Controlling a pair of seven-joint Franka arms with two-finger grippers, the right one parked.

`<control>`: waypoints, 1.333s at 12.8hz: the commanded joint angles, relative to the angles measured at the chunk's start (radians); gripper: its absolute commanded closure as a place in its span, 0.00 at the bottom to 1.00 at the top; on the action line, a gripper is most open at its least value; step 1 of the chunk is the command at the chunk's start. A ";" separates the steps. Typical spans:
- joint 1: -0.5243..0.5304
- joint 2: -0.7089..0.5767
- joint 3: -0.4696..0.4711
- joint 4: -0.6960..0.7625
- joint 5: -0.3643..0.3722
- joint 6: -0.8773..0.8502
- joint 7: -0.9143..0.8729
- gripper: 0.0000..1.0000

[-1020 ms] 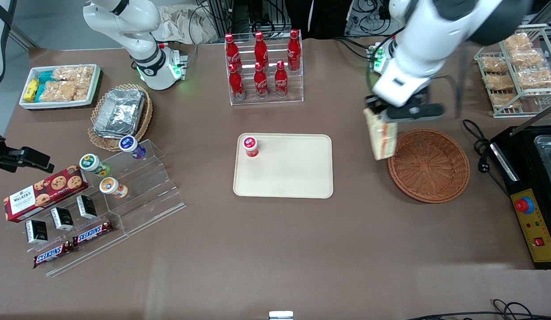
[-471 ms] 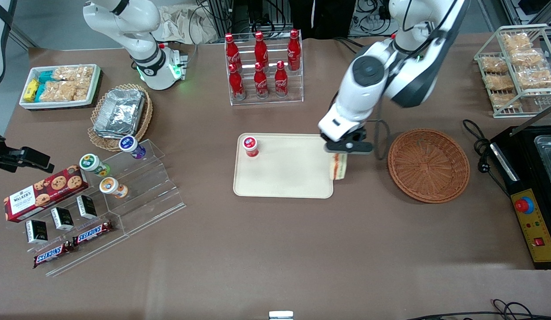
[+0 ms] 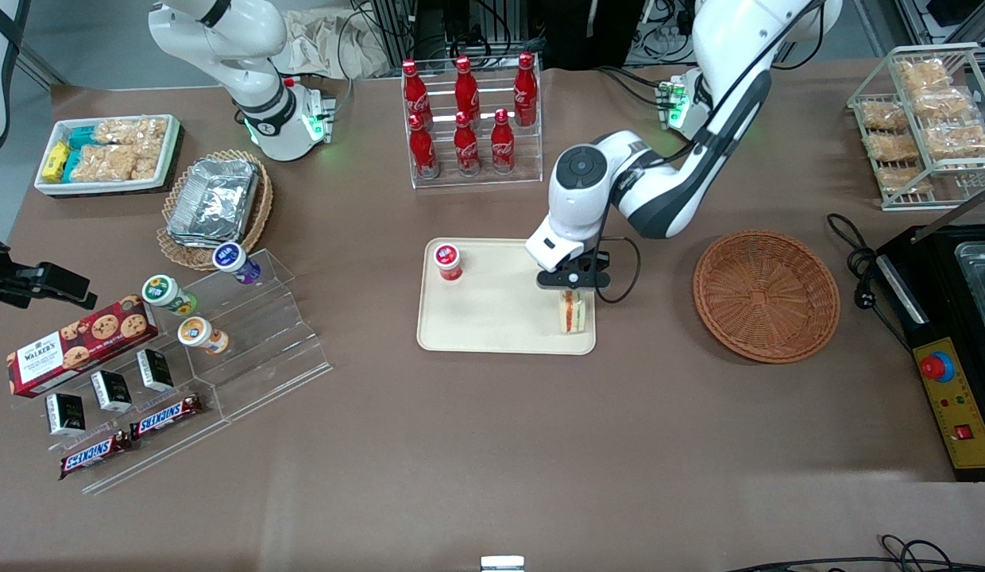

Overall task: Place sandwich from basket to tray
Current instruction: 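Lower the sandwich onto the tray and open the left gripper, then raise the left gripper up and away from the sandwich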

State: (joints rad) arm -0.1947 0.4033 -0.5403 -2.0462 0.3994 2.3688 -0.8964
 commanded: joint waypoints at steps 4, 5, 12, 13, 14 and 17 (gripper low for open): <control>-0.002 0.063 0.000 0.034 0.081 0.020 -0.024 0.00; -0.002 0.058 0.000 0.034 0.081 0.017 -0.026 0.00; 0.033 -0.136 0.003 0.206 -0.161 -0.291 -0.111 0.00; 0.078 -0.177 0.002 0.237 -0.192 -0.354 -0.104 0.00; 0.116 -0.223 0.002 0.259 -0.221 -0.400 -0.101 0.00; 0.141 -0.378 0.121 0.264 -0.296 -0.523 -0.038 0.00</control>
State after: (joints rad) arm -0.0560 0.1155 -0.5014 -1.7622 0.1629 1.8975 -0.9821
